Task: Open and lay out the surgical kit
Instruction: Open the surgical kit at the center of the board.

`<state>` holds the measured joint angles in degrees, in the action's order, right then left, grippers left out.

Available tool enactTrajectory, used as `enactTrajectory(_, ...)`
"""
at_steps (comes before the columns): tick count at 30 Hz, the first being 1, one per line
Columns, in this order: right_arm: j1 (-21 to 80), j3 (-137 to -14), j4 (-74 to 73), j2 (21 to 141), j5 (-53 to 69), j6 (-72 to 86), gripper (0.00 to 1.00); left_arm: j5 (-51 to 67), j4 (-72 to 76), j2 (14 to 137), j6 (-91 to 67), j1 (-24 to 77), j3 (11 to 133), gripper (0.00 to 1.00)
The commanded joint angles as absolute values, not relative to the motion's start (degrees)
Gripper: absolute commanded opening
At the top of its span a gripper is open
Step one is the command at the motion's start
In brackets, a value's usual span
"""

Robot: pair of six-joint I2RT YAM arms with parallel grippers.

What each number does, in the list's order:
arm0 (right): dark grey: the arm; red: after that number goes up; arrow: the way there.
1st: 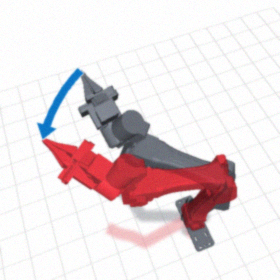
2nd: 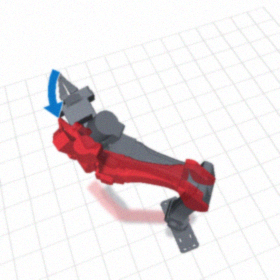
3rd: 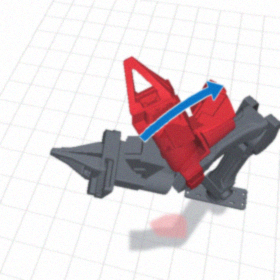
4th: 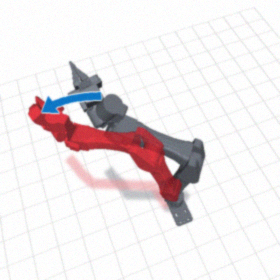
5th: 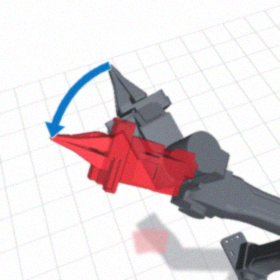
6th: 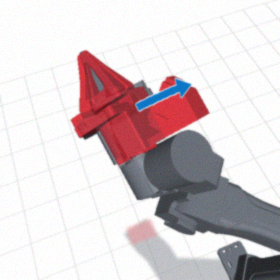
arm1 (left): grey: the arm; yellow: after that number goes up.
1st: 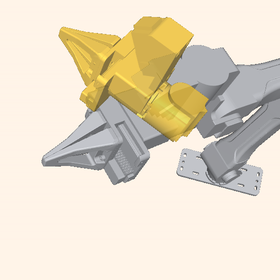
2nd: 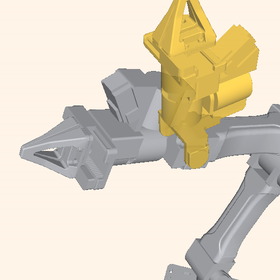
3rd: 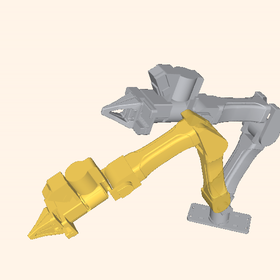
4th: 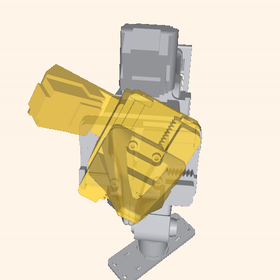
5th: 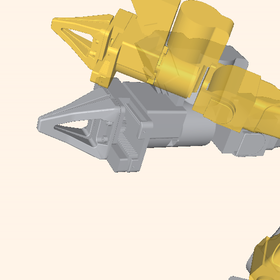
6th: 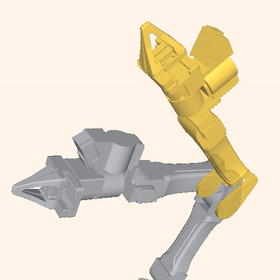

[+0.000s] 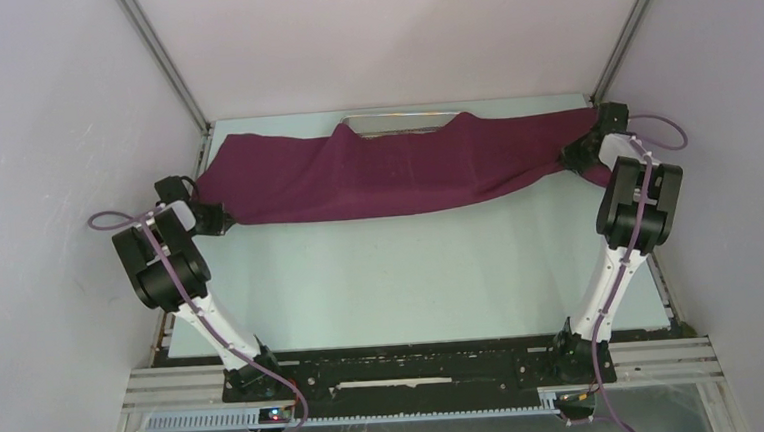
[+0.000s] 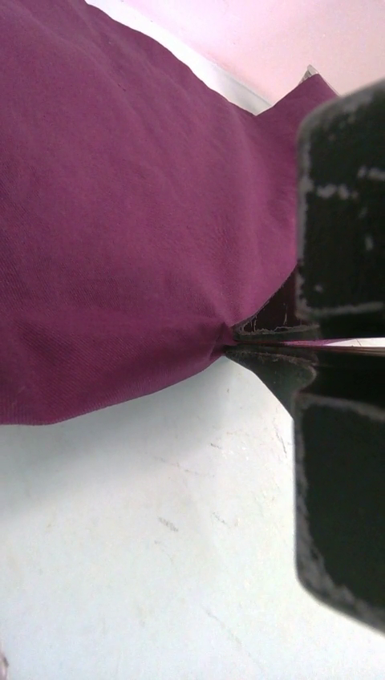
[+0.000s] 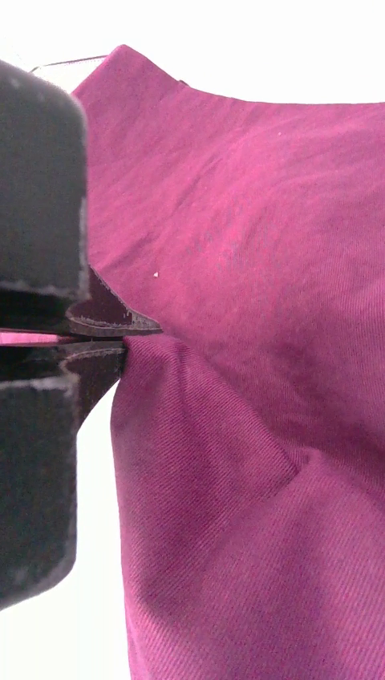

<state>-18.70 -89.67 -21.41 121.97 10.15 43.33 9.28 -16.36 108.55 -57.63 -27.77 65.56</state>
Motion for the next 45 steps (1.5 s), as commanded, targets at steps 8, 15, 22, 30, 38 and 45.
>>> enactTrajectory(8,-22.9,-88.8,-23.5,117.8,4.7,40.5,0.0,-3.9,-16.0,103.8,-56.1,-32.2,64.3,0.0)
enactTrajectory(15,-21.8,-91.0,-24.5,118.4,6.9,39.3,0.0,-3.8,-16.2,103.6,-56.1,-32.6,65.0,0.0)
enactTrajectory(22,-20.5,-91.2,-25.4,118.5,6.8,38.5,0.0,-4.0,-17.3,103.0,-55.3,-34.0,65.8,0.0)
enactTrajectory(30,-21.7,-89.3,-26.7,116.3,4.5,37.4,0.0,-4.0,-17.5,103.3,-54.7,-34.5,66.1,0.0)
enactTrajectory(38,-23.1,-85.7,-27.5,112.2,0.3,36.7,0.25,-3.9,-17.6,103.8,-53.8,-34.5,67.3,0.0)
enactTrajectory(45,-25.3,-81.9,-27.5,109.2,-2.0,37.0,0.33,-3.8,-17.8,104.6,-53.2,-34.5,68.4,0.0)
